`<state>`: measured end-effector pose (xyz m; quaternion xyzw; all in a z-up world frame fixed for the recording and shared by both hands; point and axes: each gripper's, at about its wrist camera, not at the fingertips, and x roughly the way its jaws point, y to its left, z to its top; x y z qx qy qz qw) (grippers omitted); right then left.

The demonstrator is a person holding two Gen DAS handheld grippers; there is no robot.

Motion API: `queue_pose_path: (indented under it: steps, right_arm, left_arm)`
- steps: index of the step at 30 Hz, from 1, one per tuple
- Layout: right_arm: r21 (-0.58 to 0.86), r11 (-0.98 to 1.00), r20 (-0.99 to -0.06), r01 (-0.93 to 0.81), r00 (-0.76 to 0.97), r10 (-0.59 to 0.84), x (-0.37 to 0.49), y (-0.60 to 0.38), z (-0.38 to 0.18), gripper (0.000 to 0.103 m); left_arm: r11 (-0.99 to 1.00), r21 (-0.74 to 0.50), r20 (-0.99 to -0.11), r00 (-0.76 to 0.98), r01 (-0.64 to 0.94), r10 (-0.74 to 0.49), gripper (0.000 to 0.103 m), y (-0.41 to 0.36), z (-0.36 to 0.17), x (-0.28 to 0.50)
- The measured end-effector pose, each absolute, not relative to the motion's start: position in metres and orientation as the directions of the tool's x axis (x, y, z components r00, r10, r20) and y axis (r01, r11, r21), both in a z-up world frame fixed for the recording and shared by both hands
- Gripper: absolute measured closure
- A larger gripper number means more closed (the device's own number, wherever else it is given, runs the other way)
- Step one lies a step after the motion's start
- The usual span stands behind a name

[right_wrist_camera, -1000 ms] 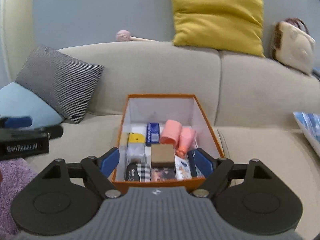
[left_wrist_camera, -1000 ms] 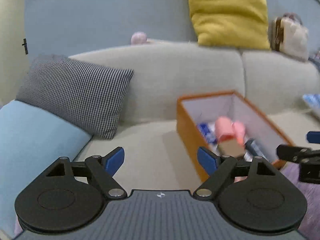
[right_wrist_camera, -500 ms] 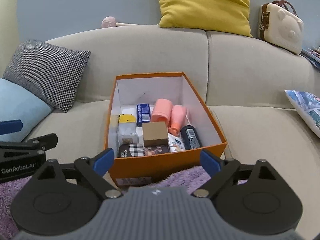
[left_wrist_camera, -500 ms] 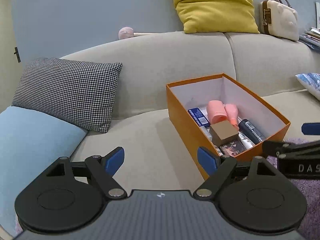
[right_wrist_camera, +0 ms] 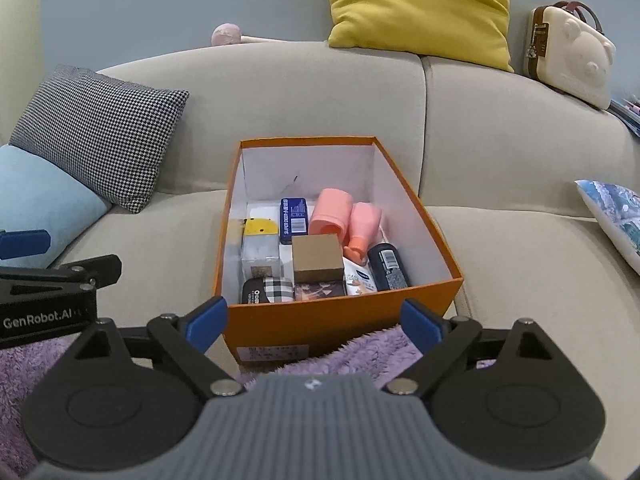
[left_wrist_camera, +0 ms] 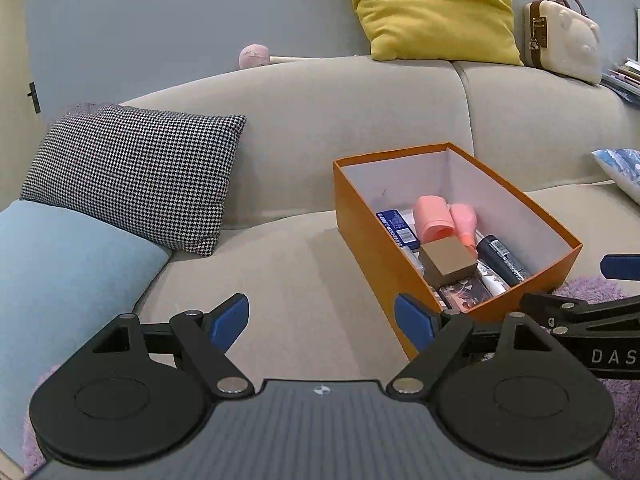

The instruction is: Organize rigid objects

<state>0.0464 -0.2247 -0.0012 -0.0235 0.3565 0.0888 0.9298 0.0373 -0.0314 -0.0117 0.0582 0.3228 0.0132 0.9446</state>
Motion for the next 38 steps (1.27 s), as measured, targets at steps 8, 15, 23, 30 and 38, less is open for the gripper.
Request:
queue_pose_path:
  steps: [8, 15, 23, 30, 38]
  right_arm:
    - [0.013, 0.982, -0.678, -0.191, 0.72, 0.149, 0.048, -0.221, -0.004, 0.01]
    - [0.01, 0.98, -0.686, -0.2, 0.711, 0.153, 0.05, -0.219, -0.006, 0.01]
    - [0.008, 0.978, -0.694, -0.209, 0.703, 0.156, 0.05, -0.217, -0.009, 0.009]
    - [0.005, 0.976, -0.698, -0.217, 0.699, 0.159, 0.05, -0.215, -0.01, 0.009]
    - [0.002, 0.975, -0.704, -0.224, 0.692, 0.16, 0.05, -0.215, -0.012, 0.009]
  left_arm:
    - [0.995, 0.101, -0.618, 0.784, 0.007, 0.057, 0.006, -0.028, -0.013, 0.038]
    - [0.995, 0.102, -0.616, 0.785, 0.009, 0.056, 0.006, -0.028, -0.014, 0.038]
    - [0.995, 0.101, -0.616, 0.786, 0.009, 0.056, 0.006, -0.027, -0.014, 0.038]
    - [0.995, 0.1, -0.616, 0.786, 0.011, 0.053, 0.006, -0.028, -0.015, 0.037]
    - [0.995, 0.095, -0.617, 0.786, 0.014, 0.047, 0.006, -0.029, -0.015, 0.036]
